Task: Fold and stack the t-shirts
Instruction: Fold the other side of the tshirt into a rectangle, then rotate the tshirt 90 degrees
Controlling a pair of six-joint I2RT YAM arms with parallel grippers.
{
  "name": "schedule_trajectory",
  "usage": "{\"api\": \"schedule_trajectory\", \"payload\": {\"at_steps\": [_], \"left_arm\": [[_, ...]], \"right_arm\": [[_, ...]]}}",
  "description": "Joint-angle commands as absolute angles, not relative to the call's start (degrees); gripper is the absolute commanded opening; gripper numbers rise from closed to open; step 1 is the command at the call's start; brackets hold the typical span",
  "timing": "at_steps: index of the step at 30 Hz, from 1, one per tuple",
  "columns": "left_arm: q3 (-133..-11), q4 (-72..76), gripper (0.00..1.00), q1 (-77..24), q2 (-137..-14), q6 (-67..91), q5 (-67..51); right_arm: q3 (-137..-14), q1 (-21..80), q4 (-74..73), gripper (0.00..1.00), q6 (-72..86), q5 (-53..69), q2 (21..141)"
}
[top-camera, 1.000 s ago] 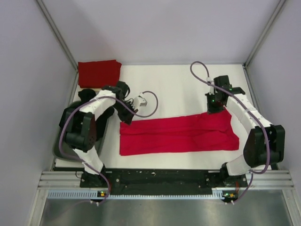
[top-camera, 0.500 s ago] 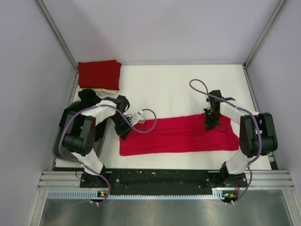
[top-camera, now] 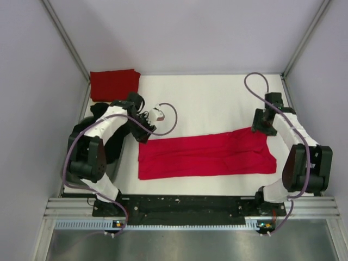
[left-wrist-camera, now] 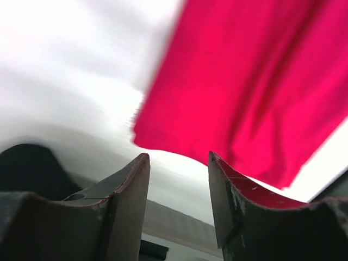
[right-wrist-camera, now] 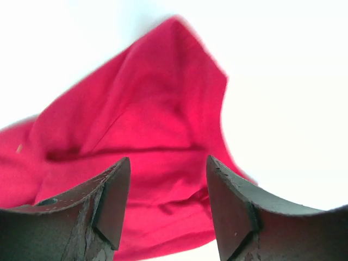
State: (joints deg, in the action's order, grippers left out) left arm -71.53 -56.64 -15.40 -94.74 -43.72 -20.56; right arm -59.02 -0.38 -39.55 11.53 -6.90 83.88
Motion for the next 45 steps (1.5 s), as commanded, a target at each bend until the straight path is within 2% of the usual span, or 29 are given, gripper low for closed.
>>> {"api": "schedule_trajectory", "payload": {"at_steps": [1, 4, 6, 7, 8, 9, 11, 12, 13, 16, 20, 22, 23, 24, 26, 29, 32, 37, 40, 43, 45], "left_arm": [[-73.65, -45.01, 0.52, -14.59, -99.65, -36.57, -12.23], [-72.87, -42.9, 0.52, -14.68, -102.82, -36.91, -10.81], [-71.11, -42.28, 0.52, -14.68, -103.53, -37.7, -11.07], [-69.8, -41.93, 0.52, -14.68, -103.54, -38.05, -11.51], [-68.39, -41.75, 0.51, -14.68, -103.36, -38.67, -12.04], [-66.55, -41.75, 0.46, -14.68, -103.01, -39.11, -12.56], [-64.0, -42.27, 0.18, -14.68, -102.31, -39.72, -12.92], [-62.59, -42.45, 0.04, -14.68, -101.7, -39.81, -12.66], [-61.36, -43.06, 0.0, -14.68, -100.99, -40.08, -12.57], [-57.41, -45.6, 0.0, -14.85, -98.36, -40.69, -14.23], [-51.78, -51.4, 0.0, -17.04, -93.88, -42.0, -19.06], [-48.44, -54.04, 0.02, -20.63, -90.63, -43.85, -21.79], [-47.12, -54.75, 0.05, -22.48, -88.96, -44.38, -22.32], [-46.07, -55.28, 0.09, -24.41, -87.03, -44.65, -22.59], [-46.05, -56.86, 0.13, -25.75, -84.38, -44.65, -23.64], [-50.0, -59.15, 0.22, -24.44, -83.23, -44.91, -24.61], [-54.04, -59.94, 0.33, -21.98, -84.11, -45.44, -24.17], [-56.95, -57.4, 0.39, -21.36, -87.53, -45.53, -21.45], [-56.69, -55.99, 0.39, -21.45, -90.34, -45.53, -20.48], [-55.81, -55.46, 0.36, -21.53, -91.93, -46.23, -19.78], [-54.5, -54.41, 0.34, -21.71, -91.93, -45.97, -19.07]], "right_arm": [[-65.46, -4.74, -35.51, 0.58, 7.92, -8.78, 91.64], [-69.16, -6.32, -34.81, 0.56, 7.29, -4.93, 98.5], [-70.74, -6.59, -34.28, 0.5, 7.38, -3.61, 102.02], [-71.88, -6.59, -33.93, 0.44, 7.3, -2.99, 103.43], [-72.94, -6.59, -33.93, 0.32, 7.47, -1.94, 105.45], [-74.52, -6.59, -34.01, 0.22, 7.38, -0.28, 107.56], [-78.11, -6.59, -34.1, 0.0, 7.73, 2.54, 111.51], [-80.57, -6.68, -34.1, 0.0, 8.26, 3.68, 113.36], [-82.94, -6.59, -34.19, 0.0, 9.13, 5.0, 115.38], [-93.04, -5.54, -34.28, 0.0, 12.82, 10.53, 123.36], [-113.68, -1.24, -36.9, 0.0, 15.64, 15.55, 134.89], [-123.26, 1.91, -38.31, 0.14, 16.08, 18.01, 139.9], [-127.05, 2.89, -38.93, 0.3, 16.43, 18.89, 141.84], [-130.22, 3.42, -39.2, 0.41, 17.31, 19.77, 142.9], [-132.18, 3.34, -39.11, 0.52, 19.68, 18.99, 141.6], [-128.34, 1.68, -39.2, 0.69, 17.94, 13.38, 134.15], [-119.66, -1.91, -39.11, 0.74, 15.39, 9.85, 123.09], [-94.1, -7.29, -36.39, 0.73, 15.21, 5.55, 108.66], [-81.86, -8.78, -31.74, 0.66, 15.46, 6.49, 105.65], [-76.74, -10.28, -27.17, 0.57, 17.83, 12.64, 107.57], [-77.25, -10.28, -25.93, 0.56, 18.54, 13.88, 110.2]]}}
